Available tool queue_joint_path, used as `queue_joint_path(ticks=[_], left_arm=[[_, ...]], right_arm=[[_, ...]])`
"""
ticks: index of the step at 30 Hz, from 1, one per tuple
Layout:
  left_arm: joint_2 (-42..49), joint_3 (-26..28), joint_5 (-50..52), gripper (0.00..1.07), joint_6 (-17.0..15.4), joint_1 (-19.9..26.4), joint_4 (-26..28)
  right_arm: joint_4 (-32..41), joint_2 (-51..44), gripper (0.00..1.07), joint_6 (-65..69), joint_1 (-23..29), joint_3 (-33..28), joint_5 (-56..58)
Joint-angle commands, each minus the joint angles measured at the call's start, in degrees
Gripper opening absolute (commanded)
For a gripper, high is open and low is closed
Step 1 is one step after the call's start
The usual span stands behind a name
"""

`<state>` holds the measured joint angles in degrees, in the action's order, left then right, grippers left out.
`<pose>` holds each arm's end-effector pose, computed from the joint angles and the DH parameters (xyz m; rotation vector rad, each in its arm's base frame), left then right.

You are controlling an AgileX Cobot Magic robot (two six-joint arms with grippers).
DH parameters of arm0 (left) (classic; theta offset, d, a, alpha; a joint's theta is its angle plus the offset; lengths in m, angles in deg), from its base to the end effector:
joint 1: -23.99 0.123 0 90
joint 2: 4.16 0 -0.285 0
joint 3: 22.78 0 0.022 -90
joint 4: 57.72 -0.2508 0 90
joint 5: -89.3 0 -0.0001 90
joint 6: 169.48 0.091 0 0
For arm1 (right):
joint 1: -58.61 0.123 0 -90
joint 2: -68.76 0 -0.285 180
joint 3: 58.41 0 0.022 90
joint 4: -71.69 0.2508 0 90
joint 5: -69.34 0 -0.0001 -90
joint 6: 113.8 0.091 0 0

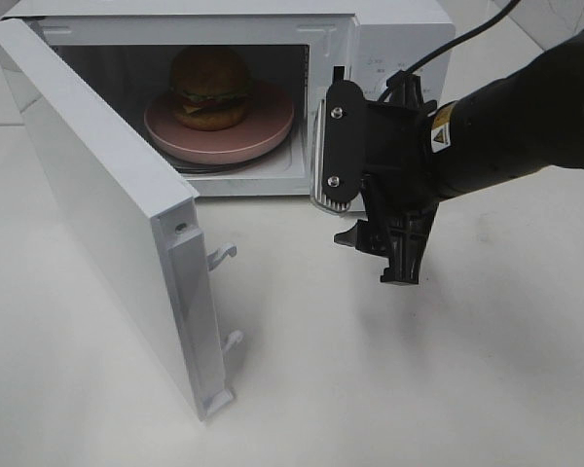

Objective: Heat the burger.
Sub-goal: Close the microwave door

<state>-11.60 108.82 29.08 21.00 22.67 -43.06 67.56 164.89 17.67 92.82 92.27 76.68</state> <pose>-0.0076 -0.0198 0.2810 0.2177 1.9937 -0.2030 0.2603 0.1760 0.2170 -1.5936 1.6910 -0.1731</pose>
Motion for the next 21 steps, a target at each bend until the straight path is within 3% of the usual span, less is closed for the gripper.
queue_joint_path(ticks=[1, 10, 21], left_arm=[[1.1, -0.2, 0.6, 0.98, -0.5, -0.3, -0.1], [1.1, -0.2, 0.6, 0.98, -0.5, -0.3, -0.1], [1.1, -0.2, 0.6, 0.98, -0.5, -0.3, -0.1]], right_arm=[[0.2, -2.1, 0.76, 3.2, 0.2, -1.3, 1.6], [0.2, -7.2, 0.76, 15.0, 0.2, -3.9, 12.9], [-0.1, -14.9, 0.76, 41.8, 0.2, -4.0, 27.7]])
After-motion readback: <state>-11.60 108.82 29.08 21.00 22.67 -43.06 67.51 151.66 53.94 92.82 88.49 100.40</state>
